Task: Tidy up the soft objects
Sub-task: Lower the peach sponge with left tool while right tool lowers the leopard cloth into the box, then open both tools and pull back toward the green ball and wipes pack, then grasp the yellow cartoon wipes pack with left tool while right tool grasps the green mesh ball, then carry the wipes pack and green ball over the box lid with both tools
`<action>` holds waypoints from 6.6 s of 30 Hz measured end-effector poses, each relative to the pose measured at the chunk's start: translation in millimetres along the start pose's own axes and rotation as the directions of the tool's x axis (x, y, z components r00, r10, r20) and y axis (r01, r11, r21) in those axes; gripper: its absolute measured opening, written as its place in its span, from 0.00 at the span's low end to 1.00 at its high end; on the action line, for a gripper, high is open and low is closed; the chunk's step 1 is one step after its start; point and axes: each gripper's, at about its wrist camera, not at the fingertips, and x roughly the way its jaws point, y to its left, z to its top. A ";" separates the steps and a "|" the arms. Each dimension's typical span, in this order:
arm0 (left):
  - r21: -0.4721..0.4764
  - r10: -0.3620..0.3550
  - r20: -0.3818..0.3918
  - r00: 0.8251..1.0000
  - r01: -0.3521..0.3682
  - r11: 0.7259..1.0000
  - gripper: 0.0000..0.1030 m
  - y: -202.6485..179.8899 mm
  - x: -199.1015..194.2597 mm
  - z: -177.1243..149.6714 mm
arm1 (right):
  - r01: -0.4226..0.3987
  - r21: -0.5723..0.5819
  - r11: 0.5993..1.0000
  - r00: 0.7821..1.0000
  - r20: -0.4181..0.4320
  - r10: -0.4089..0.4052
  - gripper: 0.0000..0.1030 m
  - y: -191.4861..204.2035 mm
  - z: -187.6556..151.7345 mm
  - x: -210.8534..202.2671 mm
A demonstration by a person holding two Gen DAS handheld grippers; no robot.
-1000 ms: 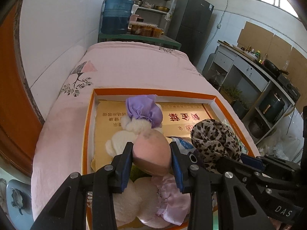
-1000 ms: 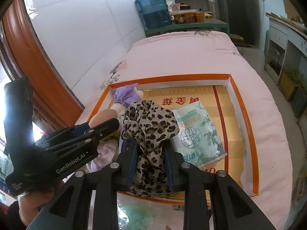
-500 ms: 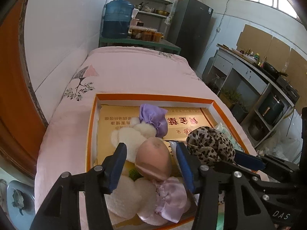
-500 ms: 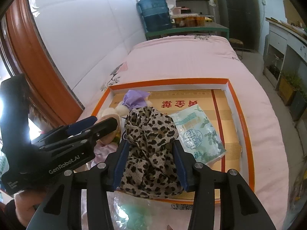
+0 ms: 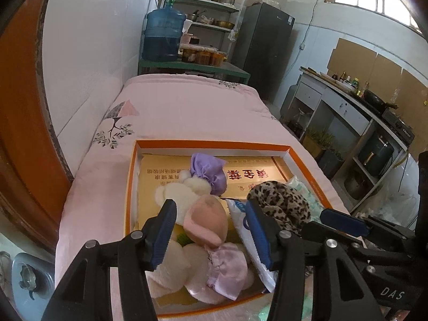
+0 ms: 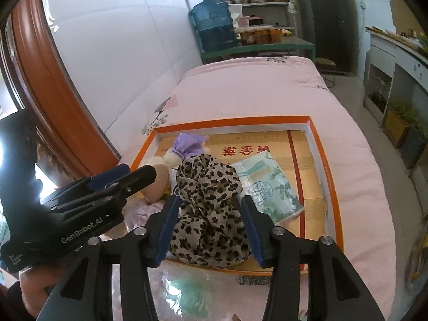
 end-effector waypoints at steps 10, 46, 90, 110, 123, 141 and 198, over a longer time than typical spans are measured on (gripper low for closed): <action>0.012 -0.001 0.016 1.000 0.000 1.000 0.52 -7.3 -20.6 -4.2 | 0.022 0.007 1.000 0.999 0.023 -0.022 0.67 0.3 -5.8 -20.2; 0.064 -0.010 0.068 0.998 0.006 0.998 0.68 -28.5 -97.2 -36.9 | 0.062 0.038 0.997 0.996 0.057 -0.064 0.67 0.0 -46.5 -96.7; -0.019 -0.127 -0.090 0.988 0.126 0.992 0.68 -47.5 -106.5 -145.8 | 0.056 0.020 0.998 0.996 0.065 -0.057 0.67 19.0 -104.6 -139.7; -0.083 -0.149 -0.166 0.975 0.137 0.987 0.68 -54.1 -80.0 -177.9 | 0.044 0.032 0.999 0.998 0.040 -0.045 0.67 8.6 -112.5 -130.1; -0.133 -0.205 -0.144 0.968 0.187 0.973 0.24 -52.3 -78.6 -181.1 | 0.035 0.048 0.998 0.999 0.024 -0.036 0.67 3.4 -116.7 -122.0; -0.050 -0.206 -0.043 0.978 0.204 0.978 0.12 -59.4 -104.9 -170.2 | 0.032 0.058 0.998 0.999 0.020 -0.033 0.67 -1.2 -116.4 -119.5; -0.005 -0.081 0.157 0.984 0.082 0.997 0.12 -12.4 -149.6 -101.0 | -0.025 -0.086 0.996 1.000 -0.019 0.023 0.45 20.6 -65.9 -77.1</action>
